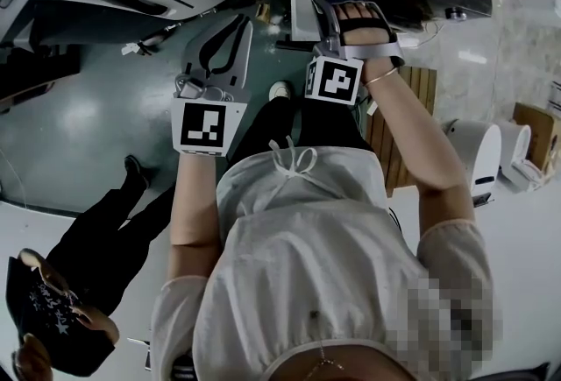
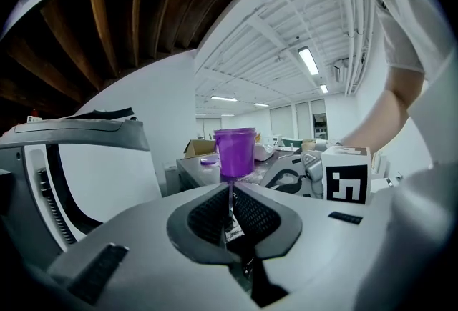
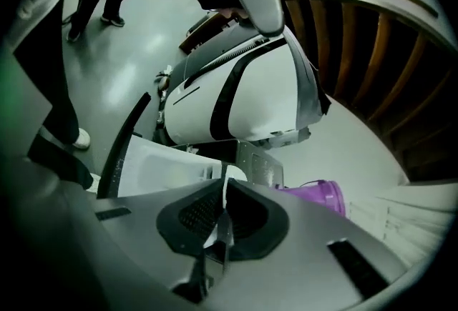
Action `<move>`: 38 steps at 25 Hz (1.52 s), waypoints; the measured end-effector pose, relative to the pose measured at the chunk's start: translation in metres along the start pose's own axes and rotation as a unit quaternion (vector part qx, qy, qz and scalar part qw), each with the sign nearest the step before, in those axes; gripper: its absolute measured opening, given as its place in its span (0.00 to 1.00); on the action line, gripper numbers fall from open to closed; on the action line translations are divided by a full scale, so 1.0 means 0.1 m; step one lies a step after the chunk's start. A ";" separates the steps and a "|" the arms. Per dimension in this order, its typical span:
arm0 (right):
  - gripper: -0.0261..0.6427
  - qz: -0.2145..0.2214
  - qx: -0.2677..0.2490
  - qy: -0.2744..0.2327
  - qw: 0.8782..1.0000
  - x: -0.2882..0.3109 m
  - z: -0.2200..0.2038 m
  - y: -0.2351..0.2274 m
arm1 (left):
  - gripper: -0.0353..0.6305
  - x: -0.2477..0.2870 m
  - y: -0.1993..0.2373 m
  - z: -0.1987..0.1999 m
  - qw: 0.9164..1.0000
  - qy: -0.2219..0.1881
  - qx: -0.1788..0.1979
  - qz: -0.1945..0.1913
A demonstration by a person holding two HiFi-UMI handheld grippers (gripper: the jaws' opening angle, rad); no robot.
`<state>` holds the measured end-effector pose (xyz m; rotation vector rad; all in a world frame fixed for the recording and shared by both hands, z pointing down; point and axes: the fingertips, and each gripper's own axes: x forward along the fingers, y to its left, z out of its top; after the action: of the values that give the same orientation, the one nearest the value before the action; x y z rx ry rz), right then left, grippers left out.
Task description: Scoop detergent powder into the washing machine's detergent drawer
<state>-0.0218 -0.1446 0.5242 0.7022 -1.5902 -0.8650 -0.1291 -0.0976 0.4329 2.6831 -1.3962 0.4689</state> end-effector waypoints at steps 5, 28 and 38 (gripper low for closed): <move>0.06 -0.077 -0.008 -0.008 0.997 -0.13 -0.05 -0.19 | 0.10 -0.01 -0.10 0.00 1.000 -0.001 0.007 -0.019; 0.06 -0.067 0.338 -0.086 0.935 -0.89 -0.17 -0.98 | 0.10 -0.07 -0.11 0.59 0.999 -0.040 0.035 -0.012; 0.06 -0.106 0.459 -0.164 0.867 -1.47 -0.25 -1.42 | 0.10 -0.24 -0.02 1.18 0.994 -0.077 0.072 0.009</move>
<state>0.0282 -0.1062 0.3281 1.4778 -2.2757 -0.3288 -0.1129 -0.1028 0.3133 2.8800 -1.4801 0.3860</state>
